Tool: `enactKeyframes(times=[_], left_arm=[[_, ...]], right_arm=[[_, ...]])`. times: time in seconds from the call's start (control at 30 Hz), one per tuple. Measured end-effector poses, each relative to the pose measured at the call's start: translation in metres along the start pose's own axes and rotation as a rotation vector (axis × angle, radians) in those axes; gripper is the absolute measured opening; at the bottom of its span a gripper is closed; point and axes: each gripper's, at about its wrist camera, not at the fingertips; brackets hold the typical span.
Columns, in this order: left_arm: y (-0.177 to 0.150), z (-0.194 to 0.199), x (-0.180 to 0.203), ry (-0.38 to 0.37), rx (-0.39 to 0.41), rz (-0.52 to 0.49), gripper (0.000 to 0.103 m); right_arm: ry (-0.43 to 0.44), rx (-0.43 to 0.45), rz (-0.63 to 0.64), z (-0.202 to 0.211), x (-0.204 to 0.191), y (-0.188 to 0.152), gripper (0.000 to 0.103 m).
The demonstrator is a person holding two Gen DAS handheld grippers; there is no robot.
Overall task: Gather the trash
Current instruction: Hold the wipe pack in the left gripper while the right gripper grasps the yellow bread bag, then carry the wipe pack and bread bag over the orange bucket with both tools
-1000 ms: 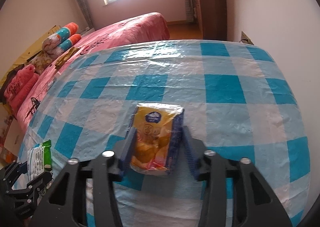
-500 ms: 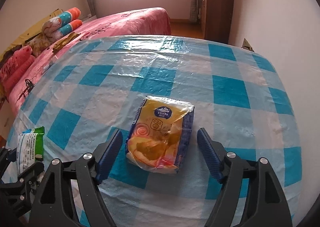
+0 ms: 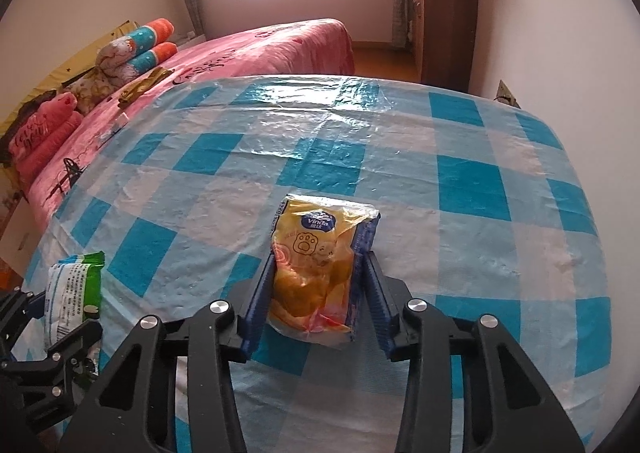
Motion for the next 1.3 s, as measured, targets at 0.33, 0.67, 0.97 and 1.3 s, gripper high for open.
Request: enactKeyframes(times=[0.33,0.67,0.97,1.3], left_arm=[[0.001,0.000,-0.001,-0.014,0.004,0.012,0.061],[-0.002,0.003,-0.008,-0.067,0.021,0.045,0.055],[-0.006,0.007,-0.017,-0.124,0.041,0.079,0.046],[-0.013,0.011,-0.031,-0.200,0.038,0.127,0.045]], right_arm=[[0.018,0.014,0.025,0.005,-0.006,0.000,0.038],[-0.071,0.036,0.062,0.016,-0.016,-0.013,0.036],[-0.043,0.045,0.002,0.046,-0.019,-0.031,0.036],[0.015,0.004,-0.049,0.068,-0.031,-0.057,0.036]])
Point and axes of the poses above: each gripper's, at about its wrist camera, not at the fingertips, and z roughly against the way its jaws point, x to its right, y to its top, and after that the axes turned 6 degrees about -z, right-handed
